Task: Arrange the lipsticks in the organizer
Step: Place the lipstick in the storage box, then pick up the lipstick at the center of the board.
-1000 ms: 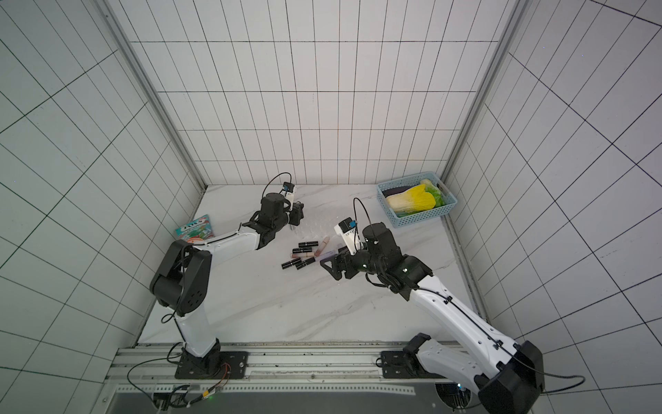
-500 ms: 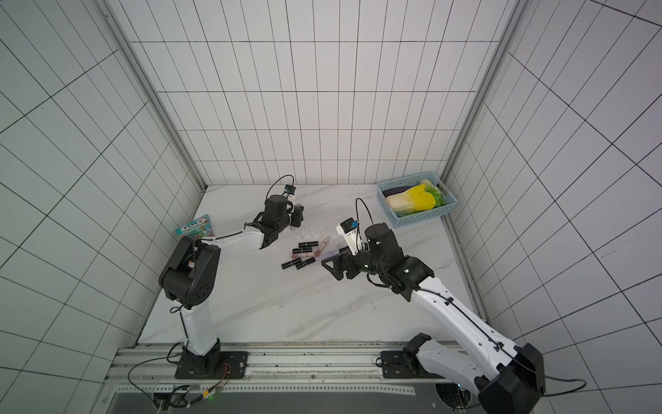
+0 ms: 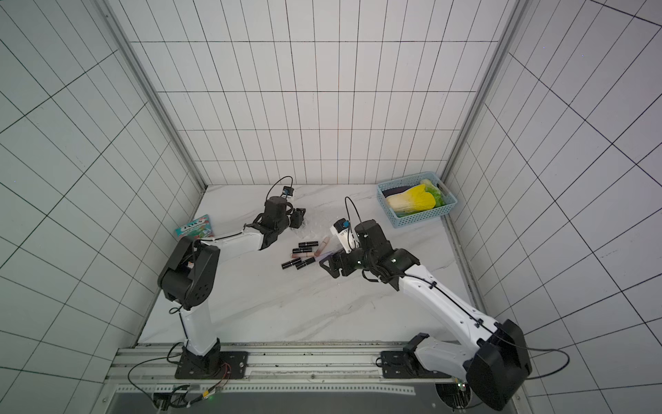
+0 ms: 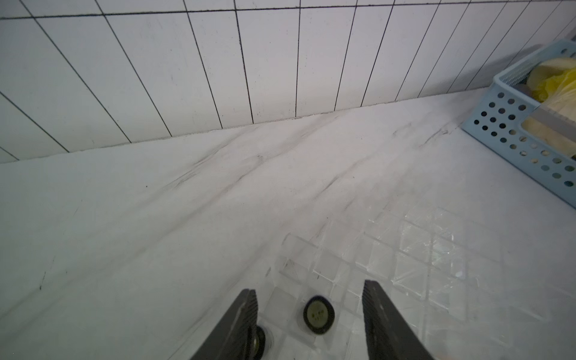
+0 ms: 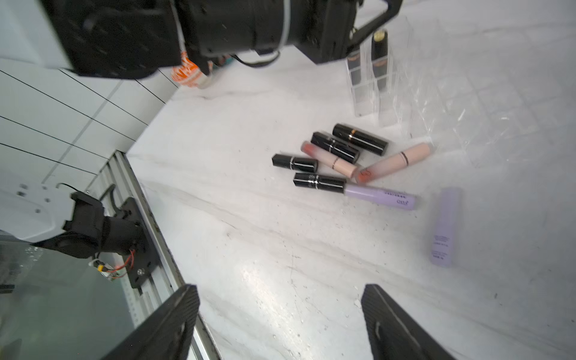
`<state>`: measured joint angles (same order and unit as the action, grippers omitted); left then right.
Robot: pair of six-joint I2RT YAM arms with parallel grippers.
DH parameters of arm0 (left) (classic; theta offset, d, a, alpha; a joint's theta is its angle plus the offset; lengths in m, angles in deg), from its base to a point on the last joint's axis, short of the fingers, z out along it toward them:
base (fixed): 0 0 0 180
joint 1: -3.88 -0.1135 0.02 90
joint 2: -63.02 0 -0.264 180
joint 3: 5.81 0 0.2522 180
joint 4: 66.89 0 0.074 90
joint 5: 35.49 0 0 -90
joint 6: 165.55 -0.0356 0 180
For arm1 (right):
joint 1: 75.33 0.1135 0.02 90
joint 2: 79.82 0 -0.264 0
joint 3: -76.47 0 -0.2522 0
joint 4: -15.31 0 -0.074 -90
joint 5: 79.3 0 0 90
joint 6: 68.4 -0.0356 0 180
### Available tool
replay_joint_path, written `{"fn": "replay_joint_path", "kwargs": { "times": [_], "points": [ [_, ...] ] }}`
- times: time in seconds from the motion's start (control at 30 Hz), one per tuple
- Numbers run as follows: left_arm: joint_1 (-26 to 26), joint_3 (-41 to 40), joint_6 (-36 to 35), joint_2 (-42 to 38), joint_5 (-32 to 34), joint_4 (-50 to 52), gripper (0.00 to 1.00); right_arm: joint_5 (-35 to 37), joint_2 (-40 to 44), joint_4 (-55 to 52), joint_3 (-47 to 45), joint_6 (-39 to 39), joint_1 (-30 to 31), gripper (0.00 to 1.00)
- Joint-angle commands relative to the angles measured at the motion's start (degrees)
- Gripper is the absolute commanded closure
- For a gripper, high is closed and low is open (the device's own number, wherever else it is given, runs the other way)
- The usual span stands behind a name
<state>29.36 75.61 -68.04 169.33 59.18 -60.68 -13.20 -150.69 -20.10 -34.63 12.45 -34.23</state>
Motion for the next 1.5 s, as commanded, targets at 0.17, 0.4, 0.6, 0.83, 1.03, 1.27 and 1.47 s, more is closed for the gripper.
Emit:
{"fn": "replay_joint_path", "kwargs": {
  "times": [0.17, 0.4, 0.6, 0.83, 1.03, 1.27, 1.47],
  "points": [
    [0.1, -12.51, 12.05, -23.52, 3.09, 7.25, 0.43, 6.71, -17.41, -4.39, 14.14, 7.93, -0.51, 0.23],
    [-3.46, -25.61, 19.55, -36.12, -1.46, 5.97, 0.43, 9.16, -28.63, -5.98, 22.35, 11.39, 0.28, 0.35],
    [-5.61, -32.54, 23.48, -41.97, -5.47, 4.49, 0.43, 12.02, -36.95, -6.81, 27.77, 13.14, 2.41, 0.48],
    [-5.61, -36.06, 24.84, -47.5, -6.73, 5.02, 0.44, 13.55, -45.58, -8.7, 36.27, 14.63, 4.03, 0.48],
    [-3.51, -44.27, 30.6, -53.25, -12.67, -0.15, 0.44, 15.84, -49.32, -9.64, 40.82, 15.87, 4.27, 0.49],
    [-3.42, -45.36, 32.63, -56.27, -14.24, 0.87, 0.44, 18.05, -52.91, -9.74, 43.26, 16.62, 4.08, 0.49],
    [0.01, -50.4, 37.11, -54.76, -13.49, -5.96, 0.45, 18.14, -53.73, -8.34, 43.08, 16.71, 2.96, 0.49]
  ]
}}
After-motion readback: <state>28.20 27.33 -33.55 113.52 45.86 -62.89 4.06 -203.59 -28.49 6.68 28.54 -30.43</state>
